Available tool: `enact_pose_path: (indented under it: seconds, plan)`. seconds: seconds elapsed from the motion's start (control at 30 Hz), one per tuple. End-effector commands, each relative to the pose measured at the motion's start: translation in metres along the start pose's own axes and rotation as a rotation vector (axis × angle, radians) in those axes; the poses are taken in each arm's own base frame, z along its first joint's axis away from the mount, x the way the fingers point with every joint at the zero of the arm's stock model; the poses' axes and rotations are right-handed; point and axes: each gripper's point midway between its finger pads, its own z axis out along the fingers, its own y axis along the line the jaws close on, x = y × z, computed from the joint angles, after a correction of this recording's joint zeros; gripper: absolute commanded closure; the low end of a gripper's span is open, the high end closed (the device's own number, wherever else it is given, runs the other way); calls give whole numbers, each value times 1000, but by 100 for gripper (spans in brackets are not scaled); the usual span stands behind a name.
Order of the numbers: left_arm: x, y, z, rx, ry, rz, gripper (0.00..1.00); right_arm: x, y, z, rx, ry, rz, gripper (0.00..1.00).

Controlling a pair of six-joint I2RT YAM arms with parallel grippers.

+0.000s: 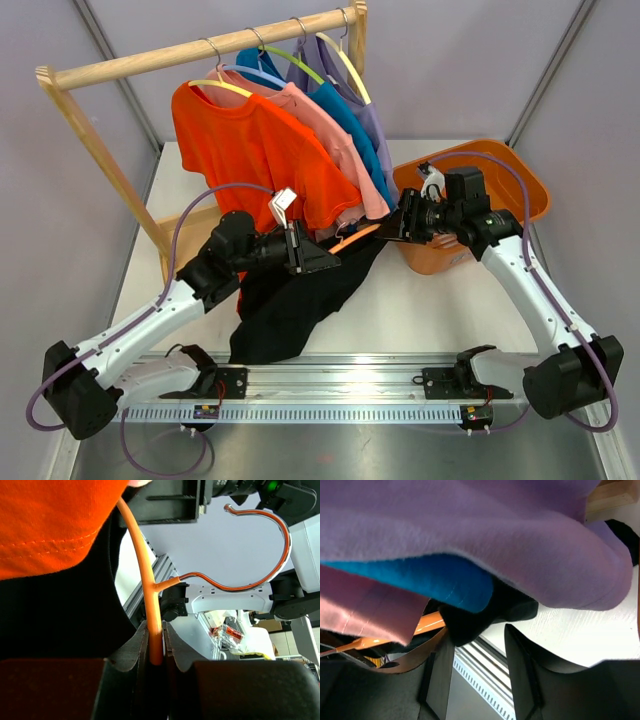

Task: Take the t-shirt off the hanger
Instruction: Remove the tshirt from the hanger

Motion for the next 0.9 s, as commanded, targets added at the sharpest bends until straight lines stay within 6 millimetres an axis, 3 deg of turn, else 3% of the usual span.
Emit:
enact_pose_path:
  seconds: [0.0, 0.1, 0.2, 0.27, 0.3, 0.5, 0.67, 0.87]
  plan:
    - [-30, -48, -8, 126, -97, 86, 100, -28, 13, -2, -4, -93, -23, 50]
    - [-26, -46, -8, 123, -81, 79, 100, -33, 14, 1, -4, -98, -11, 55]
    - [-22, -45, -10, 121, -69, 80, 100, -37, 13, 1, 5, -112, -19, 75]
    - [-20, -47, -13, 126, -66, 85, 100, -40, 13, 1, 10, -123, -34, 96]
    - [-16, -46, -15, 125, -53, 80, 100, -42, 11, 0, 24, -133, -37, 100]
    - [10, -45, -35, 116, 28, 75, 100, -67, -11, -8, 128, -222, -71, 100]
    - [40, -48, -62, 101, 129, 75, 100, -91, -53, -20, 250, -302, -66, 100]
    - [53, -65, -87, 125, 177, 101, 100, -94, -88, -24, 349, -324, -99, 100]
